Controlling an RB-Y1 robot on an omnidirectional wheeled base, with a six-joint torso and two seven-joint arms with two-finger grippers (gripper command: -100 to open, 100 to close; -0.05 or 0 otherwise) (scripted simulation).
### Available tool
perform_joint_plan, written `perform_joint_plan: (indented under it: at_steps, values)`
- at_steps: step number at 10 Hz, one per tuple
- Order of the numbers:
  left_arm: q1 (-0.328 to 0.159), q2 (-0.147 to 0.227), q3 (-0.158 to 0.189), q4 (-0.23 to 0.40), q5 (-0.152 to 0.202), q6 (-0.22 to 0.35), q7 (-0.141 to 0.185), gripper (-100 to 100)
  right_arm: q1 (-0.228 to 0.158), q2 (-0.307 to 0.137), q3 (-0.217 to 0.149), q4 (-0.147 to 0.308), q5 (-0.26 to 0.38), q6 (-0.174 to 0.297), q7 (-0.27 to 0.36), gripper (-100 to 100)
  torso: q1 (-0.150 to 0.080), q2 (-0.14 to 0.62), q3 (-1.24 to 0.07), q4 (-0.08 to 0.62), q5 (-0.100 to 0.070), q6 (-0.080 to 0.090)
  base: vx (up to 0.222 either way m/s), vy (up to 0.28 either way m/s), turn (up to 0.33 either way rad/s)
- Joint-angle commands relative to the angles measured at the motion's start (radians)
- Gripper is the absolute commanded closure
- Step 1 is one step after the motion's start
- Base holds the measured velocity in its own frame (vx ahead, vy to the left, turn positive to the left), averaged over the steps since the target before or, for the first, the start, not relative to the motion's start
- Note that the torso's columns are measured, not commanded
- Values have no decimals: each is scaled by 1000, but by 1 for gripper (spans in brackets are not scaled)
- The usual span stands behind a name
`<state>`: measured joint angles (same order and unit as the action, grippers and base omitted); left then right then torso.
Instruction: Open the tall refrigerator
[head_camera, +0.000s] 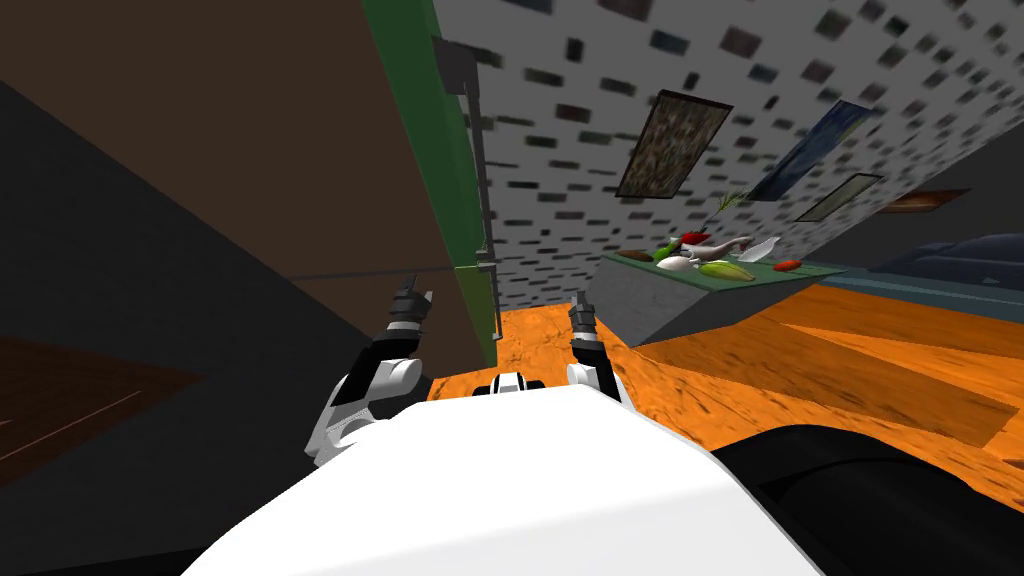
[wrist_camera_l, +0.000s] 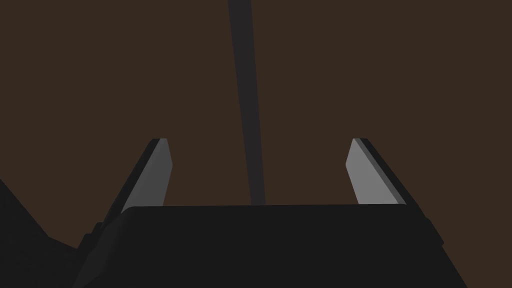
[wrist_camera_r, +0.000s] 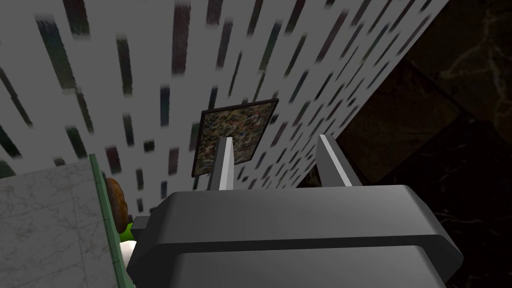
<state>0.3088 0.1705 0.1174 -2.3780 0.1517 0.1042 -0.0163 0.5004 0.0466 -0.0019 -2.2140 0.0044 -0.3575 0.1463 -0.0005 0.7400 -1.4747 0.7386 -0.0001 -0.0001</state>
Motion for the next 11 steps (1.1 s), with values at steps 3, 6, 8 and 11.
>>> perform_joint_plan:
  at_steps: [3, 6, 8, 11]
  values:
    - [-54, 13, 31, -19, 71, 126, 15, -100, 0, 0, 0, 0, 0, 0, 0, 0, 3, -3, -2, -1, 1, 0, 87, -103, 150]
    - [-86, 23, 50, -24, 112, 202, 24, -100, 0, 0, 0, 0, 0, 0, 0, 0, 2, -4, -3, 0, 0, 2, 75, -99, 153]
    - [-102, 28, 59, -25, 133, 251, 28, -100, 0, 0, 0, 0, 0, 0, 0, 0, -2, -7, -5, -3, -1, 5, 52, -105, 137]
    - [-135, 38, 79, -26, 176, 322, 37, -100, 0, 0, 0, 0, 0, 0, 0, 0, -8, -12, -8, -5, -2, 8, 56, -96, 164]
